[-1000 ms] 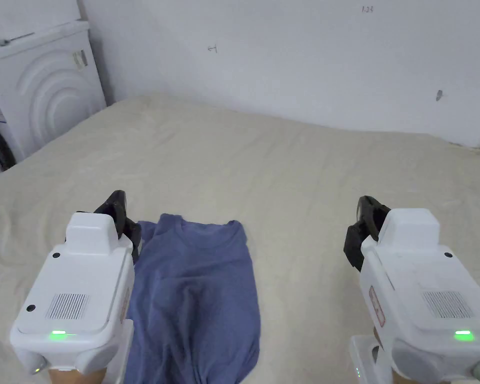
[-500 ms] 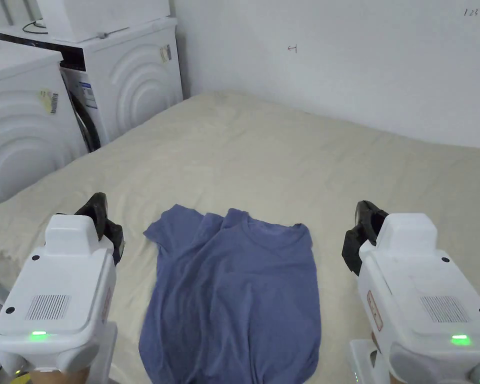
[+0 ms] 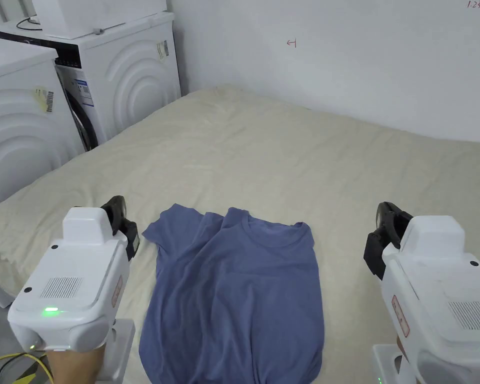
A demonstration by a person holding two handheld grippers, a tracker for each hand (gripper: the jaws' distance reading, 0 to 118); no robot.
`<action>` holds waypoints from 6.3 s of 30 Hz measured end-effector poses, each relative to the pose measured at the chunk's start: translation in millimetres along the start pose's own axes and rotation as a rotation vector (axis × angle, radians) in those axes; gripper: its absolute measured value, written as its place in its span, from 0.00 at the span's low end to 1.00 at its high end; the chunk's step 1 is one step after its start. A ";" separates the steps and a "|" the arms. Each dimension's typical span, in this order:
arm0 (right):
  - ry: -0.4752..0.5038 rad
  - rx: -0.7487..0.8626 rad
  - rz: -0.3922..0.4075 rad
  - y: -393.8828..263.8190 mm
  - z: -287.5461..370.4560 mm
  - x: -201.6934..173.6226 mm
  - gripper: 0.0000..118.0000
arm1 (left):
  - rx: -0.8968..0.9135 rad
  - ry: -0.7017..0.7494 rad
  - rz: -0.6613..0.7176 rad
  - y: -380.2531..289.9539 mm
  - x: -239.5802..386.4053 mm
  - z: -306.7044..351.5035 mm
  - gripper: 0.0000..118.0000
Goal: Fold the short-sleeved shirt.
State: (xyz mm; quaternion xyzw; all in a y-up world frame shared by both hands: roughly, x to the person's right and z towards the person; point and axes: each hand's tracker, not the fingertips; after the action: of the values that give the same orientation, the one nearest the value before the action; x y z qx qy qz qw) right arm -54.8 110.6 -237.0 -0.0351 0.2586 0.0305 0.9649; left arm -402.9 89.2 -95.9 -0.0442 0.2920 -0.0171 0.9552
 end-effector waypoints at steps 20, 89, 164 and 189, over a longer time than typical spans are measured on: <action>-0.148 -0.113 -0.013 -38.0 0.4 68.2 0.01 | -0.887 -0.269 -0.029 -117.5 128.1 -156.8 0.65; -0.649 -0.110 -0.142 -43.1 210.0 234.4 0.01 | -0.877 -1.203 -0.539 -83.1 499.7 17.4 0.00; -0.541 0.011 -0.078 1.6 183.2 191.4 0.01 | -0.344 -0.615 -0.102 -4.0 282.6 8.0 0.00; -0.535 -0.100 -0.131 -37.0 176.2 205.4 0.01 | -0.974 -0.581 -0.190 -159.7 319.6 8.3 0.77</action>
State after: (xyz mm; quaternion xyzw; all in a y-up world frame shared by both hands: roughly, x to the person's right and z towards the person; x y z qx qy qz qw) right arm 213.2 96.8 -185.8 -0.0901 -0.0097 -0.0108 0.9958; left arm -134.5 -87.8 -251.8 -0.5078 -0.0134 0.0466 0.8601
